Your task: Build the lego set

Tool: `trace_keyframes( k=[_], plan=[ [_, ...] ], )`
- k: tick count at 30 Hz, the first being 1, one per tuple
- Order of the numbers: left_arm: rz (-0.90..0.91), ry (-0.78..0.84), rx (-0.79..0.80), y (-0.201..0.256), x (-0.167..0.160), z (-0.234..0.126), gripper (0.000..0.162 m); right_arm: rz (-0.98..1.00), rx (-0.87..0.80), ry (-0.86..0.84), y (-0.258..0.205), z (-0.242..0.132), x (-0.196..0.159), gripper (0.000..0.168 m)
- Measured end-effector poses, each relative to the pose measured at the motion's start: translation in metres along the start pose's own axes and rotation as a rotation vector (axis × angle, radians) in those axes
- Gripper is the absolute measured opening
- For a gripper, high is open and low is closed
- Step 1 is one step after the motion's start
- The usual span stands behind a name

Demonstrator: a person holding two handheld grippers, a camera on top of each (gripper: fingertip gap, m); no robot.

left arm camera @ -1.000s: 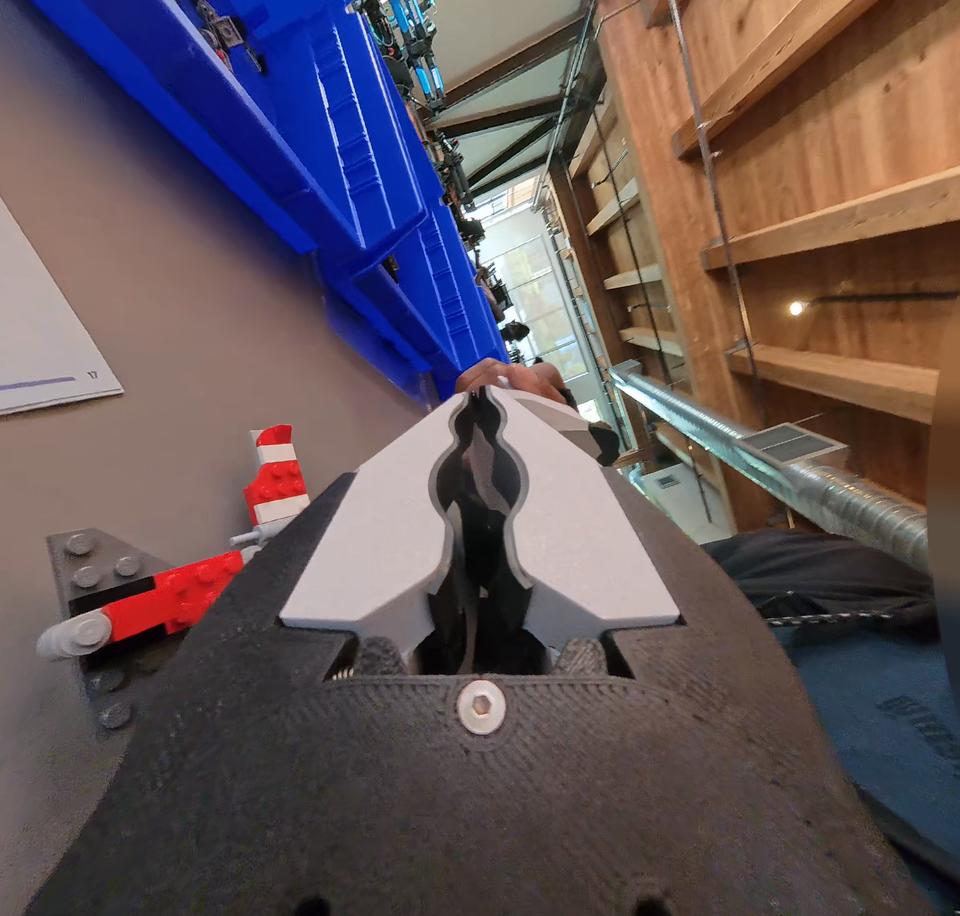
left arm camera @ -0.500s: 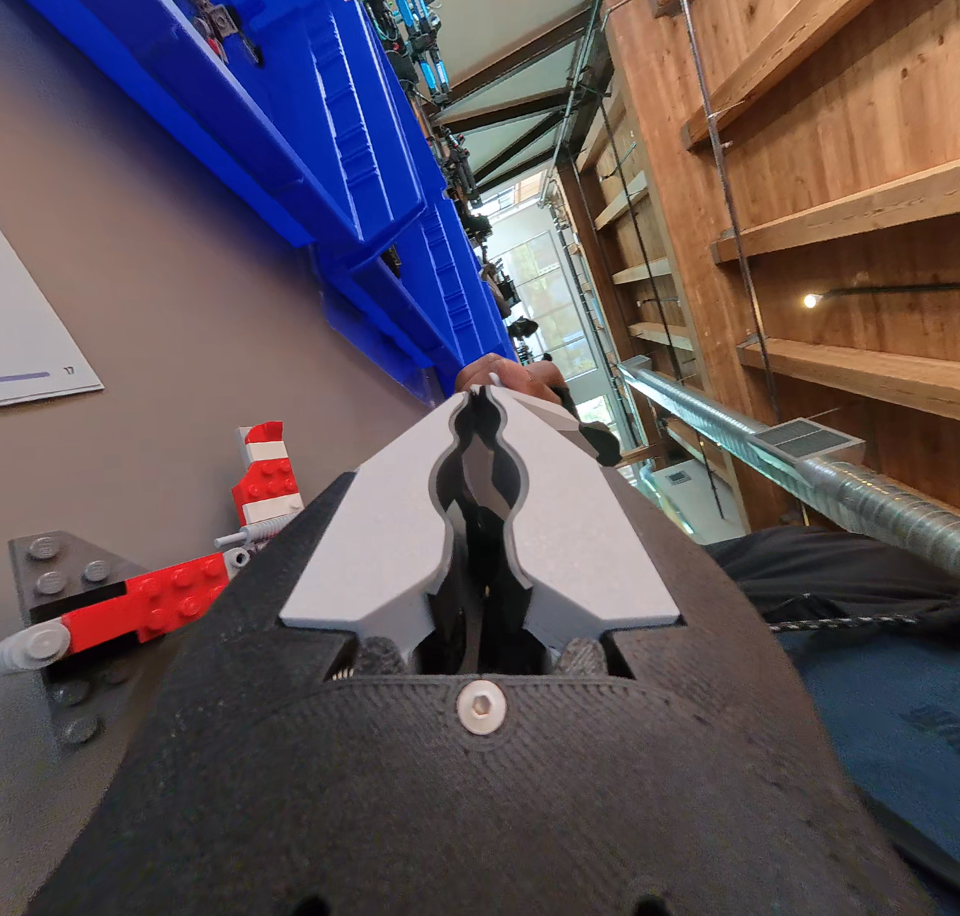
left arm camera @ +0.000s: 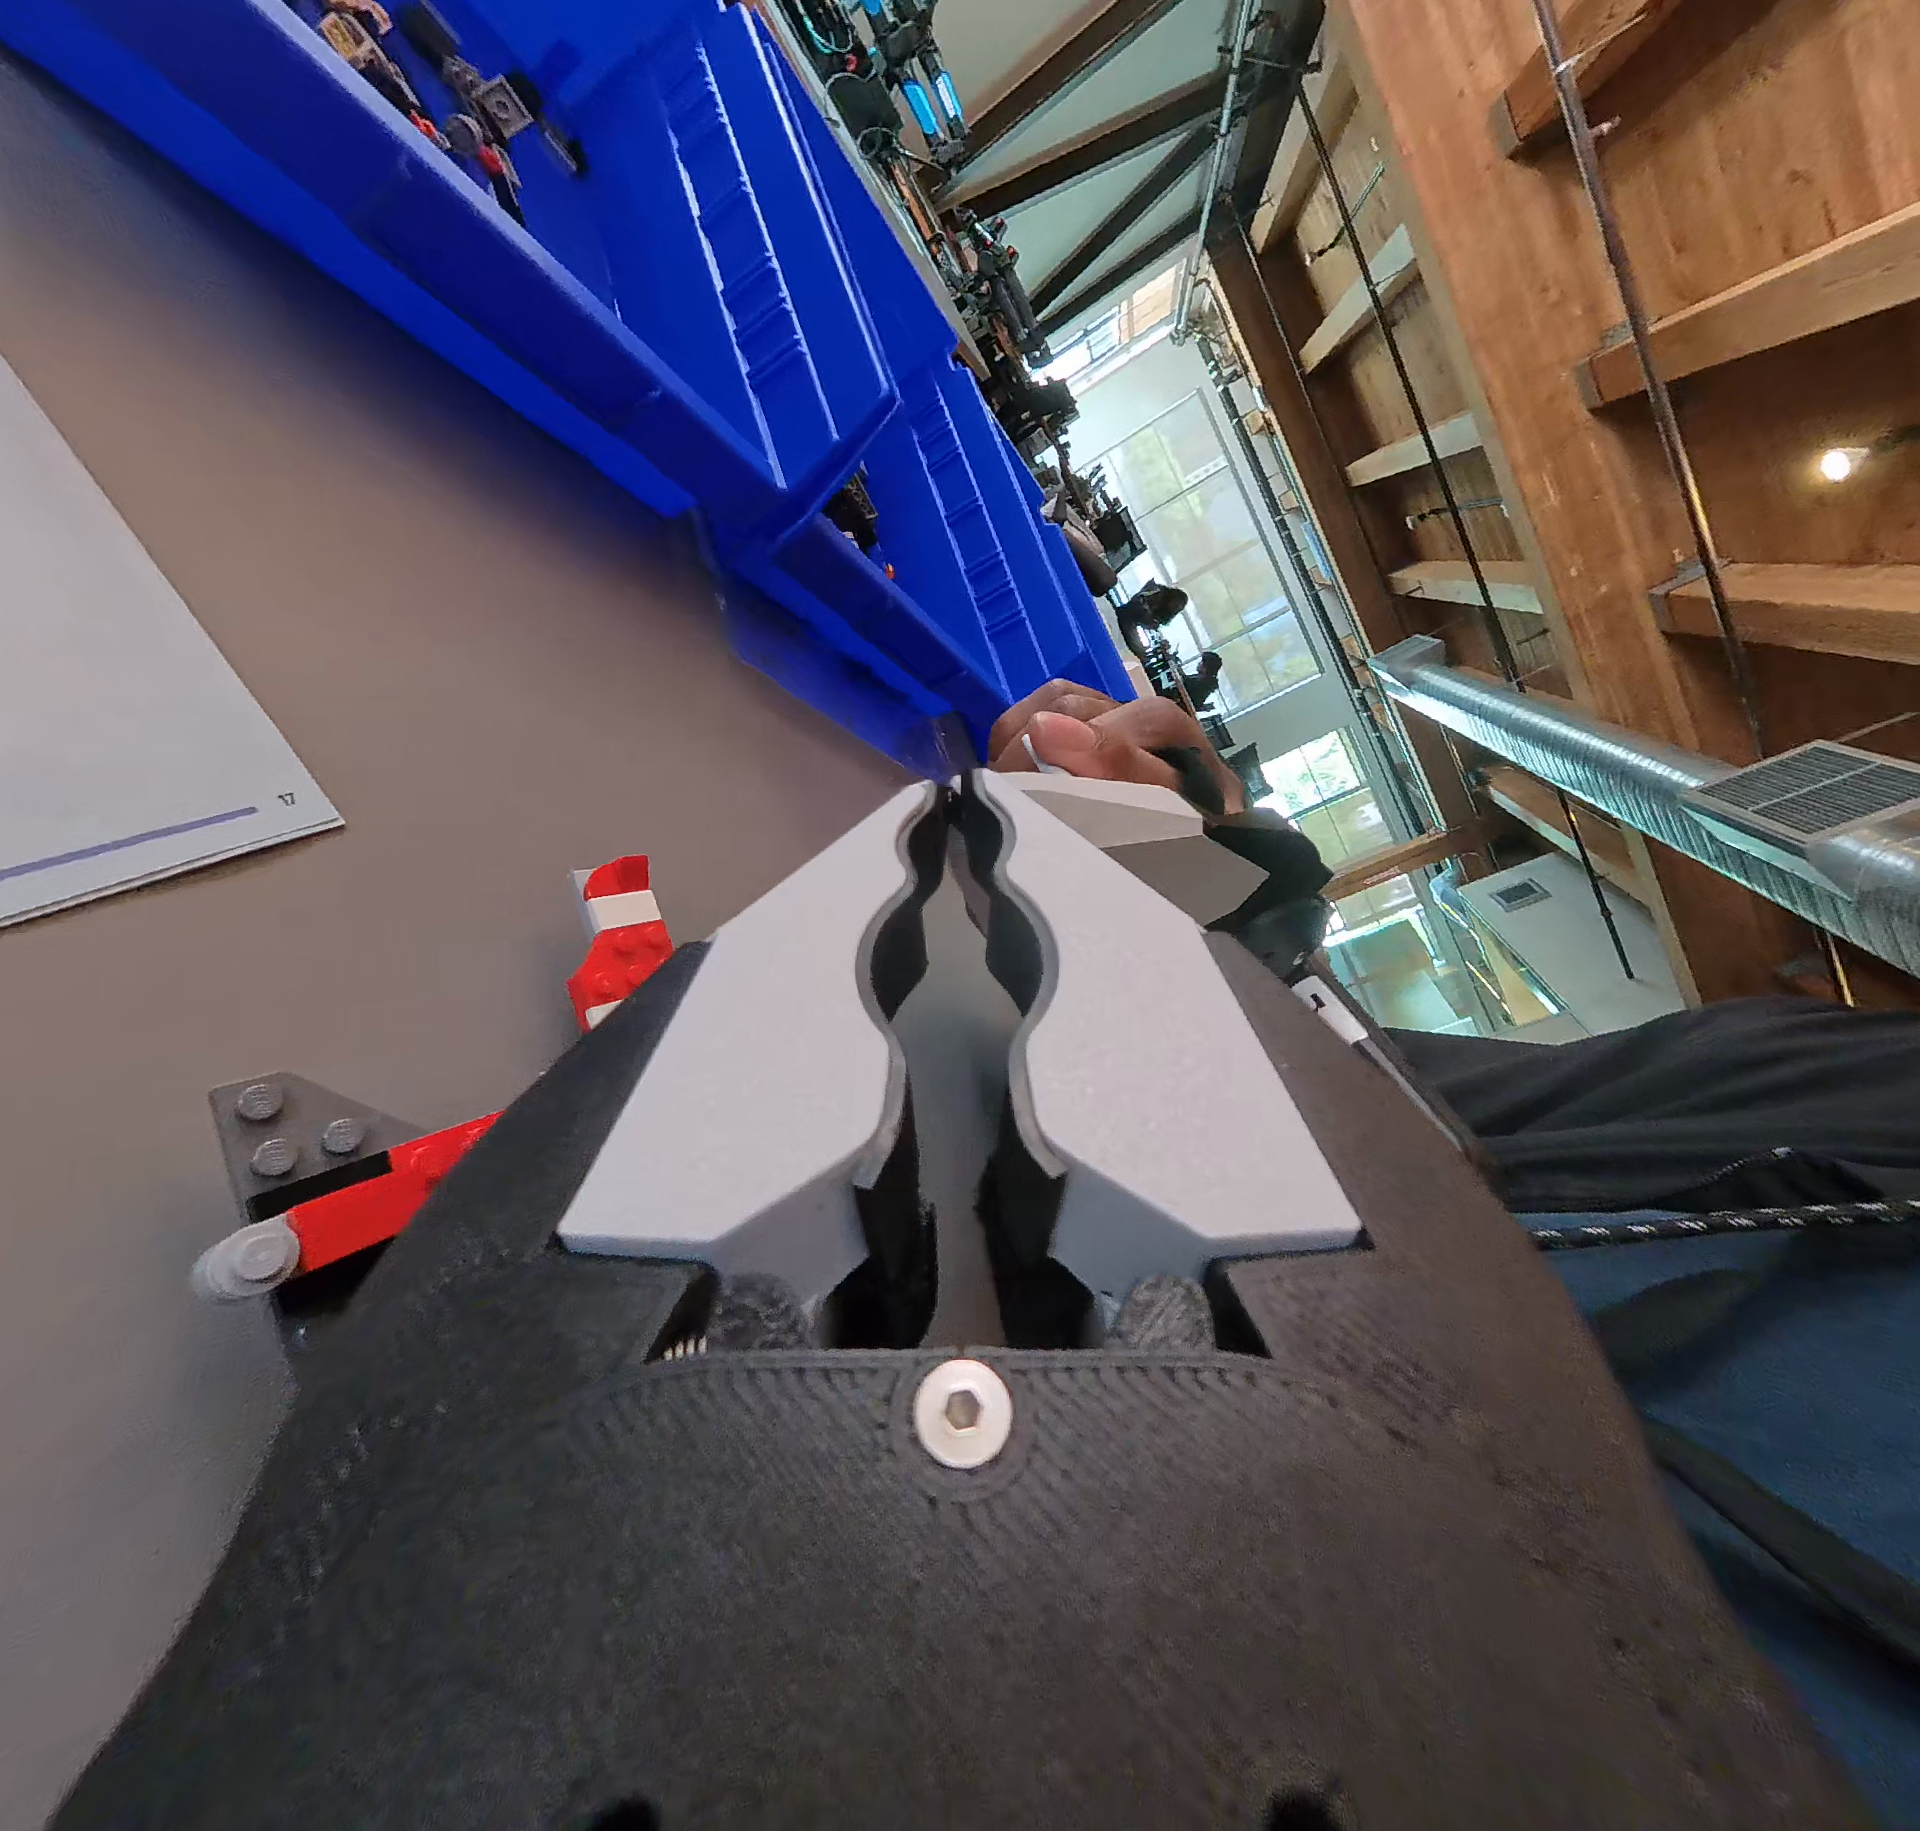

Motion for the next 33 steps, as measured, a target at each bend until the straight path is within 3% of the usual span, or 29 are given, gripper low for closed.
trace_keyframes(
  k=[19, 22, 26, 30, 33],
  plan=[
    [-0.103, 0.063, -0.077, -0.004, -0.001, 0.002, 0.002, 0.085, -0.046, -0.001, 0.004, 0.001, -0.002, 0.002],
    [0.074, 0.046, -0.064, 0.001, 0.006, 0.001, 0.009, 0.096, -0.031, 0.007, 0.006, -0.001, -0.004, 0.002],
    [0.562, -0.088, 0.002, 0.006, 0.017, -0.014, 0.039, 0.136, -0.019, 0.005, 0.012, -0.007, -0.011, 0.002],
    [1.026, -0.456, 0.058, -0.001, 0.004, -0.029, 0.058, 0.18, 0.002, 0.007, 0.014, -0.01, -0.017, 0.002],
    [1.201, -0.678, 0.063, -0.005, -0.003, -0.028, 0.058, 0.2, 0.014, 0.015, 0.014, -0.011, -0.017, 0.001]
  ],
)
Point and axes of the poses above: each gripper's, where its closed fingertips meet, z out along the fingers, x out of its top, y = z × x across the jaws, the point moved 9 cm from there along -z, back along the fingers, and after that the axes turned 15 degrees about y, right-handed, at the moved point
